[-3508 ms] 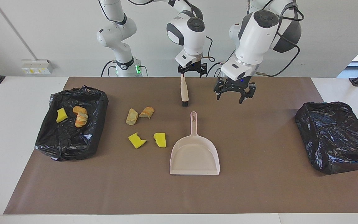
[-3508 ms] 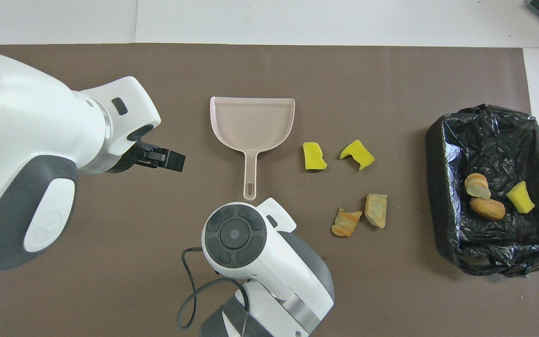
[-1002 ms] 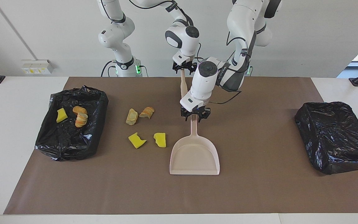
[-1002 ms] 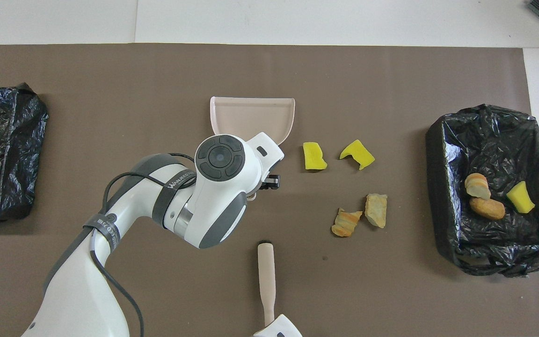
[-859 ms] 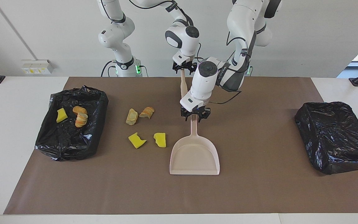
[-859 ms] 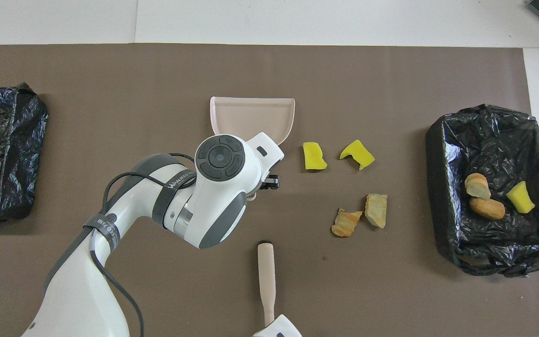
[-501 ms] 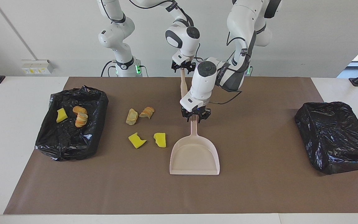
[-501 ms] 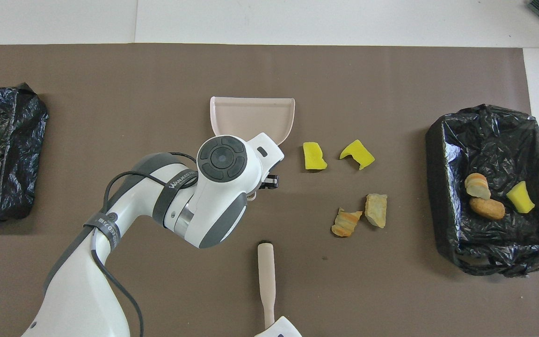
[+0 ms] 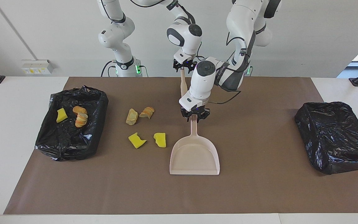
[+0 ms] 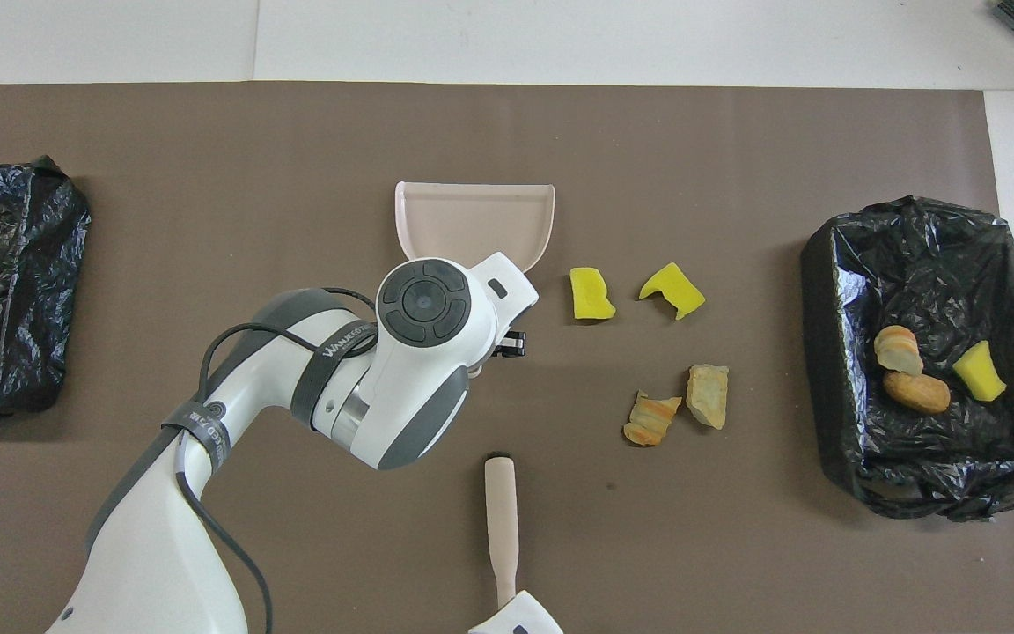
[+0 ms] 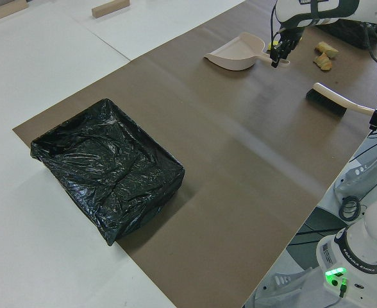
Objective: Sweep and dump trash in bin
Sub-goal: 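Hold the dustpan with the left gripper while the right gripper reaches the brush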
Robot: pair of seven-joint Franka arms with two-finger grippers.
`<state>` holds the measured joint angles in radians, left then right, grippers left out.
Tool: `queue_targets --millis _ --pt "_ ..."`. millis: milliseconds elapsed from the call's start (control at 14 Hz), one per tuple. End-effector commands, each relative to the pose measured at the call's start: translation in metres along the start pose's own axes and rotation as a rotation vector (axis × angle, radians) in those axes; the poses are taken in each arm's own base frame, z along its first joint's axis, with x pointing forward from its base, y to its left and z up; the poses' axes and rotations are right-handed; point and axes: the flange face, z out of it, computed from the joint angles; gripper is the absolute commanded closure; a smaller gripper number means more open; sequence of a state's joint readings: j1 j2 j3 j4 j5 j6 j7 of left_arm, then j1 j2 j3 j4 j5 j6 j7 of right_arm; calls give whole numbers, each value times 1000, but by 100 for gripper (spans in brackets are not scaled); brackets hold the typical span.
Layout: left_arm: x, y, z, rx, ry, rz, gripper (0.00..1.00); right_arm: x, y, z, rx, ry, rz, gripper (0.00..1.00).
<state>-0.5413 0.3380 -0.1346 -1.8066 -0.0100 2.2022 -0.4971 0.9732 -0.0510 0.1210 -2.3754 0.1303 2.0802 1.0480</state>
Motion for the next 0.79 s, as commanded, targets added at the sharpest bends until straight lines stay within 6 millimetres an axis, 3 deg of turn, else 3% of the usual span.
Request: queue_targets --millis 0,430,573,644,716 --pt "-2 -1 -1 24 15 -2 50 13 3 -12 -19 -2 -24 24" --pt "-4 -1 1 29 9 0 59 18 4 -13 -3 3 -10 36" --pt "-4 -1 1 35 7 3 65 19 3 -14 7 9 -4 54" --pt "-4 -2 1 44 10 10 74 19 2 -15 15 14 -2 77" --pt "-5 -2 1 50 8 12 84 19 1 -15 15 14 -4 91"
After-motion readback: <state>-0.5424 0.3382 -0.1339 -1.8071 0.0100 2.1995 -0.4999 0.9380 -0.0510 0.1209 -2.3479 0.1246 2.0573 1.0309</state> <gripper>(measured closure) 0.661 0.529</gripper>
